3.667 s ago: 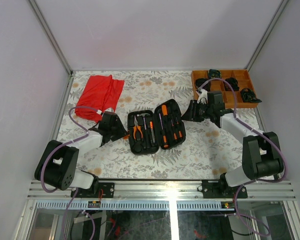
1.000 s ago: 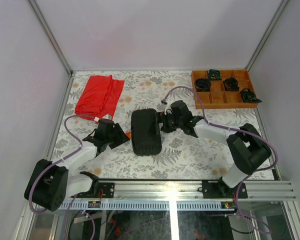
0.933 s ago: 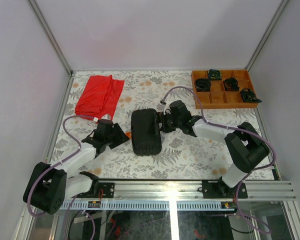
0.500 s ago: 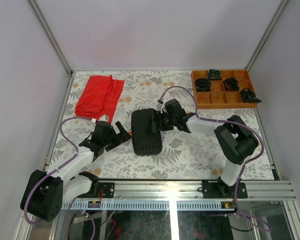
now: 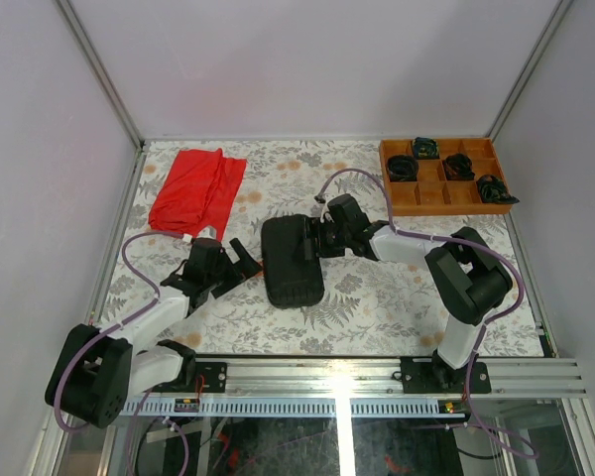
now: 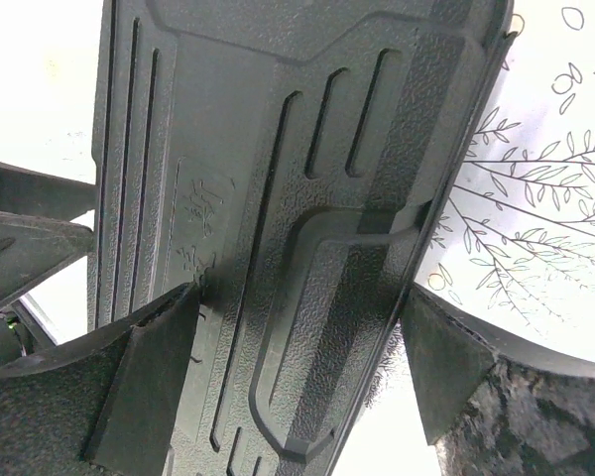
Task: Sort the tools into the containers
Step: Close the storage box at the center of the board.
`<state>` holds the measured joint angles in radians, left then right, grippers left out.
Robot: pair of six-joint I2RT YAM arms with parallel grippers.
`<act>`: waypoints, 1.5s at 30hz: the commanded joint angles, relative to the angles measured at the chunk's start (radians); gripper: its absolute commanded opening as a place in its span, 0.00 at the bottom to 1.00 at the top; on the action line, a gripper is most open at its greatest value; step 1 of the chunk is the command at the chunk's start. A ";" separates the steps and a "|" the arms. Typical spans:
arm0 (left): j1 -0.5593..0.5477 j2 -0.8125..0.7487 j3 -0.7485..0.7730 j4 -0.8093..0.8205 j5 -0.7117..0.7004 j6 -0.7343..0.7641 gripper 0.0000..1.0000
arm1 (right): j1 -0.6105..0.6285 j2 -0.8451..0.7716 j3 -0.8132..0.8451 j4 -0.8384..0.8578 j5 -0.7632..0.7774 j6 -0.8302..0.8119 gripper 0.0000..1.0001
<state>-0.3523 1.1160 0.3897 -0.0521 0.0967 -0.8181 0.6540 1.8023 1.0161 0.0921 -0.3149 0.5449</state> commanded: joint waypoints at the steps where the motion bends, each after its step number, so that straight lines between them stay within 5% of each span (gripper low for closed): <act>1: -0.013 -0.008 0.008 0.220 0.123 -0.046 1.00 | 0.018 0.040 -0.017 -0.105 0.067 -0.089 0.84; 11: -0.013 0.054 -0.019 0.320 0.173 -0.077 0.98 | 0.018 0.044 -0.017 -0.104 0.047 -0.094 0.79; 19: -0.006 -0.002 -0.007 0.150 0.042 -0.038 0.67 | 0.018 0.048 -0.003 -0.129 0.063 -0.113 0.67; 31: 0.030 0.132 -0.002 0.223 0.111 0.003 0.40 | 0.018 0.046 0.006 -0.140 0.056 -0.121 0.60; 45: 0.035 0.206 0.034 0.183 0.031 0.059 0.35 | 0.018 0.051 0.020 -0.152 0.037 -0.130 0.52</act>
<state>-0.3244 1.3022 0.3981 0.1173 0.1658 -0.8017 0.6388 1.8057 1.0355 0.0711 -0.3084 0.5232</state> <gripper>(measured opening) 0.360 0.802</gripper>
